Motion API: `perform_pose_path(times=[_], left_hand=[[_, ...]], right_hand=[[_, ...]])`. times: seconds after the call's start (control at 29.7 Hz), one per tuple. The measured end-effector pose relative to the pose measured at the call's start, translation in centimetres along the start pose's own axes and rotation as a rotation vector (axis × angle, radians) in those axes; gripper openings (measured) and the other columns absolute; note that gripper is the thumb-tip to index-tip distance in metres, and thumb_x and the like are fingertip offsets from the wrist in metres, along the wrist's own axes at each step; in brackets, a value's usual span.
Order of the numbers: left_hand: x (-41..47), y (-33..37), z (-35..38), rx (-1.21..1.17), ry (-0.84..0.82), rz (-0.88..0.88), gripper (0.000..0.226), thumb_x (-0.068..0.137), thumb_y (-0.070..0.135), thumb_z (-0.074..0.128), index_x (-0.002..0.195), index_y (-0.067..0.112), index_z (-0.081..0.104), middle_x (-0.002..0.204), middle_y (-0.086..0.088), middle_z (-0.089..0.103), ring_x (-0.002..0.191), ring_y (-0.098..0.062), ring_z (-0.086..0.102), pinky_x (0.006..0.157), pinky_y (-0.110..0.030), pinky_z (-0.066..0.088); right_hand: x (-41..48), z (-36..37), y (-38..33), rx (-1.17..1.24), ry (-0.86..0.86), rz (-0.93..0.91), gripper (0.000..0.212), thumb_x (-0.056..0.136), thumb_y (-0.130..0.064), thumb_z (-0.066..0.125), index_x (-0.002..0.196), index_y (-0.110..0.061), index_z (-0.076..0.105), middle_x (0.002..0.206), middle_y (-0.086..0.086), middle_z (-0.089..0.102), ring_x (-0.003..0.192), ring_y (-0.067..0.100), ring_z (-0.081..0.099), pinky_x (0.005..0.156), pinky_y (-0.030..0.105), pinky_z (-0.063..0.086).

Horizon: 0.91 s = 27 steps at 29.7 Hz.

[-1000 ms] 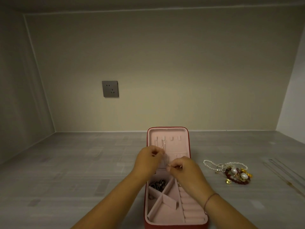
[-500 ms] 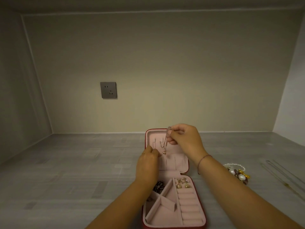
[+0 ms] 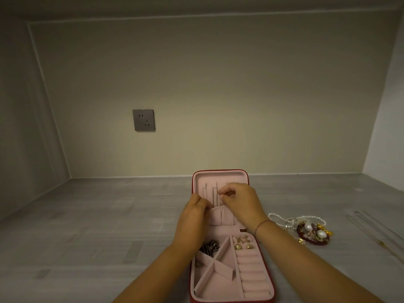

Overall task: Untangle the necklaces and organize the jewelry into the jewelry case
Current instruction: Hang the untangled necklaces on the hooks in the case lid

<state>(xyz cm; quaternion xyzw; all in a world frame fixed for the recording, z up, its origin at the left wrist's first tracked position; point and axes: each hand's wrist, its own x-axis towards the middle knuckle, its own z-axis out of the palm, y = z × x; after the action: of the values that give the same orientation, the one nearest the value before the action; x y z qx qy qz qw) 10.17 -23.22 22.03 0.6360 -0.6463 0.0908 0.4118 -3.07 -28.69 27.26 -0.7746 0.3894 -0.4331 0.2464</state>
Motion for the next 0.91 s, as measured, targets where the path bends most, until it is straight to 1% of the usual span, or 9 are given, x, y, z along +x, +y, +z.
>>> perform_pose_path(times=[0.13,0.3,0.4,0.47,0.57,0.64,0.74,0.81,0.91], left_hand=[[0.1,0.6,0.1,-0.004,0.025,-0.041,0.015,0.090,0.005,0.058,0.101,0.007,0.067,0.102,0.001,0.049,0.088,-0.016,0.056,0.076,-0.025,0.047],[0.5,2.9,0.5,-0.018,0.020,0.020,0.013,0.091,0.010,0.057,0.102,0.010,0.064,0.106,0.001,0.051,0.090,-0.013,0.055,0.077,-0.024,0.048],[1.1,5.4,1.5,-0.069,-0.002,0.077,0.013,0.093,0.014,0.056,0.102,0.012,0.063,0.107,0.001,0.051,0.092,-0.013,0.054,0.079,-0.020,0.043],[1.5,7.4,2.4,-0.093,-0.034,0.109,0.014,0.094,0.018,0.054,0.103,0.013,0.063,0.106,0.001,0.051,0.094,-0.012,0.052,0.081,-0.018,0.040],[2.2,11.1,4.7,-0.124,-0.128,0.165,0.016,0.094,0.021,0.055,0.103,0.013,0.065,0.108,-0.001,0.053,0.099,-0.014,0.052,0.084,-0.018,0.038],[2.4,12.4,5.8,-0.116,-0.211,0.173,0.018,0.094,0.023,0.055,0.105,0.014,0.065,0.111,-0.002,0.055,0.104,-0.015,0.052,0.088,-0.022,0.039],[2.6,15.6,8.5,-0.089,-0.358,0.174,0.020,0.095,0.024,0.053,0.109,0.015,0.065,0.115,-0.002,0.056,0.109,-0.016,0.050,0.090,-0.025,0.038],[2.6,17.5,10.4,-0.086,-0.421,0.176,0.021,0.094,0.024,0.053,0.108,0.014,0.066,0.116,-0.004,0.057,0.111,-0.018,0.049,0.089,-0.026,0.037],[2.5,20.5,13.4,-0.108,-0.516,0.175,0.025,0.094,0.020,0.052,0.113,0.011,0.066,0.119,-0.008,0.058,0.113,-0.022,0.051,0.093,-0.028,0.039]], right_hand=[[-1.1,-0.4,0.7,-0.062,0.006,-0.030,0.014,0.082,-0.006,0.067,0.093,-0.014,0.072,0.093,-0.003,0.068,0.077,0.006,0.059,0.068,0.003,0.043],[-3.6,-3.2,2.6,-0.224,-0.013,-0.038,0.012,0.084,-0.014,0.066,0.094,-0.019,0.070,0.093,-0.010,0.058,0.074,-0.003,0.052,0.066,0.003,0.039],[-5.9,-6.5,4.7,-0.410,-0.018,0.026,0.015,0.085,-0.020,0.066,0.099,-0.020,0.068,0.095,-0.007,0.054,0.085,0.009,0.054,0.075,0.017,0.043],[-7.6,-8.9,6.2,-0.507,0.007,0.081,0.012,0.082,-0.023,0.068,0.093,-0.022,0.069,0.091,-0.006,0.055,0.088,0.014,0.056,0.076,0.022,0.042],[-10.0,-13.1,8.0,-0.662,0.056,0.190,0.010,0.078,-0.023,0.069,0.088,-0.022,0.070,0.087,-0.003,0.054,0.092,0.020,0.057,0.073,0.027,0.040],[-10.8,-14.4,9.2,-0.703,0.050,0.215,0.019,0.080,-0.025,0.068,0.099,-0.023,0.068,0.092,-0.003,0.052,0.099,0.022,0.057,0.078,0.028,0.041],[-12.6,-17.6,10.7,-0.776,0.038,0.276,0.029,0.089,-0.037,0.057,0.117,-0.031,0.057,0.114,-0.007,0.051,0.112,0.011,0.049,0.091,0.020,0.039],[-13.4,-19.2,11.8,-0.797,0.085,0.319,0.033,0.090,-0.039,0.054,0.122,-0.031,0.053,0.122,-0.006,0.049,0.116,0.011,0.047,0.094,0.020,0.038],[-14.7,-22.0,12.9,-0.900,0.133,0.367,0.037,0.090,-0.042,0.053,0.126,-0.030,0.052,0.124,-0.005,0.048,0.118,0.014,0.046,0.095,0.023,0.039]])
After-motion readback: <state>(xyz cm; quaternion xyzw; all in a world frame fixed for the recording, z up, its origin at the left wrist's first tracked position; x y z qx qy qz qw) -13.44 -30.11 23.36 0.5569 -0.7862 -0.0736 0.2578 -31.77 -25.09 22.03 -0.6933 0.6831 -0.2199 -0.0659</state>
